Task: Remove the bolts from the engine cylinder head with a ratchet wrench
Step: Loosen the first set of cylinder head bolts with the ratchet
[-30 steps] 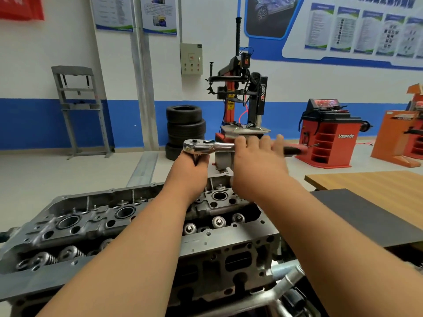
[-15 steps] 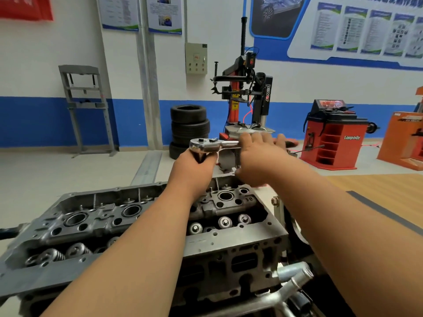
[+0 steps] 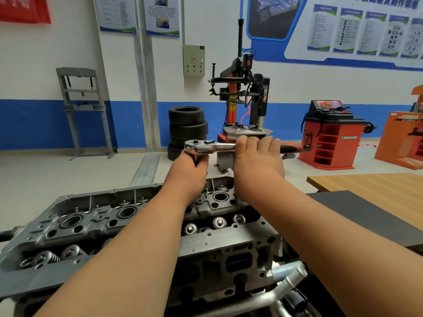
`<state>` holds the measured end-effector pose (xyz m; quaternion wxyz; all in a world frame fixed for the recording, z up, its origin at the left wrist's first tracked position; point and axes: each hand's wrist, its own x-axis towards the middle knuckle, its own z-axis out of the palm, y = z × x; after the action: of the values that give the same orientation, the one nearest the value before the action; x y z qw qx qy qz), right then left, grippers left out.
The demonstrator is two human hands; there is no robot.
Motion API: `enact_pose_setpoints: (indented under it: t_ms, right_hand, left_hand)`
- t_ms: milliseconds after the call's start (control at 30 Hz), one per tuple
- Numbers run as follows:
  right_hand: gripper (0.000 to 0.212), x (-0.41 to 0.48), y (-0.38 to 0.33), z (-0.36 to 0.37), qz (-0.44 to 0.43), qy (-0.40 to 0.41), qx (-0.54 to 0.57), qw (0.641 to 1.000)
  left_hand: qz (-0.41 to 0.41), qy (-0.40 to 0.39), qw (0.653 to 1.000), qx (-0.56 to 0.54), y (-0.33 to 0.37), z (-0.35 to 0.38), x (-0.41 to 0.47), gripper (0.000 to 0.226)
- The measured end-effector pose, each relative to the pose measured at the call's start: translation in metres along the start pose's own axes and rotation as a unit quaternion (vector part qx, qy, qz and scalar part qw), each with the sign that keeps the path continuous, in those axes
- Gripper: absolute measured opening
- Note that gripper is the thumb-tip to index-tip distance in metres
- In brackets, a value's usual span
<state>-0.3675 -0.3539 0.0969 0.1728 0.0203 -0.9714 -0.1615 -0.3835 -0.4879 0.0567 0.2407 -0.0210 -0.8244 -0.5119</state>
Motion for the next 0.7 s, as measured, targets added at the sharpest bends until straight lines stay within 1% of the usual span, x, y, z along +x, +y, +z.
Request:
enact_pose_setpoints:
  t_ms: [100,200,267,333,400,433,467,533,600,700]
  right_hand:
    - [0.076,-0.041,0.006,-0.013,-0.019,0.033,-0.019,0.999]
    - [0.071,-0.086,0.001,-0.029,-0.112,0.076,0.004,0.991]
    - [0.066,-0.098,-0.008,-0.035,-0.155,0.074,0.002,0.985]
    - [0.058,-0.089,-0.010,-0.044,-0.129,0.042,0.038,0.990]
    - [0.042,-0.066,-0.003,-0.047,-0.099,0.033,0.090,0.990]
    - [0.037,-0.052,0.002,-0.043,-0.094,0.028,0.096,0.990]
    - [0.037,-0.037,0.007,-0.037,-0.091,0.020,0.099,0.991]
    - [0.050,-0.005,0.013,-0.023,-0.088,-0.003,0.110,0.990]
    - [0.063,0.025,0.013,-0.012,-0.088,-0.025,0.153,0.984]
    - [0.072,0.052,0.002,-0.010,-0.074,-0.056,0.179,0.979]
  left_hand:
    - [-0.010,0.006,1.000,0.005,-0.002,0.003,0.000,0.018]
    - [-0.009,0.002,1.000,0.028,-0.003,0.003,0.003,0.014]
    - [-0.002,-0.004,0.998,0.060,-0.003,0.002,0.005,0.012]
    - [0.000,-0.004,0.999,0.045,-0.002,0.002,0.004,0.013]
    - [-0.004,-0.002,1.000,-0.001,-0.001,0.001,0.002,0.014]
    - [-0.013,0.000,1.000,-0.024,-0.001,0.001,0.001,0.014]
    - [-0.019,0.001,0.999,-0.040,0.000,0.001,0.000,0.016]
    - [-0.025,0.008,0.999,-0.048,0.000,0.000,0.001,0.020]
    - [-0.027,0.007,0.999,-0.045,0.000,0.000,0.001,0.016]
    - [-0.030,-0.010,0.999,-0.043,0.001,-0.002,0.000,0.011]
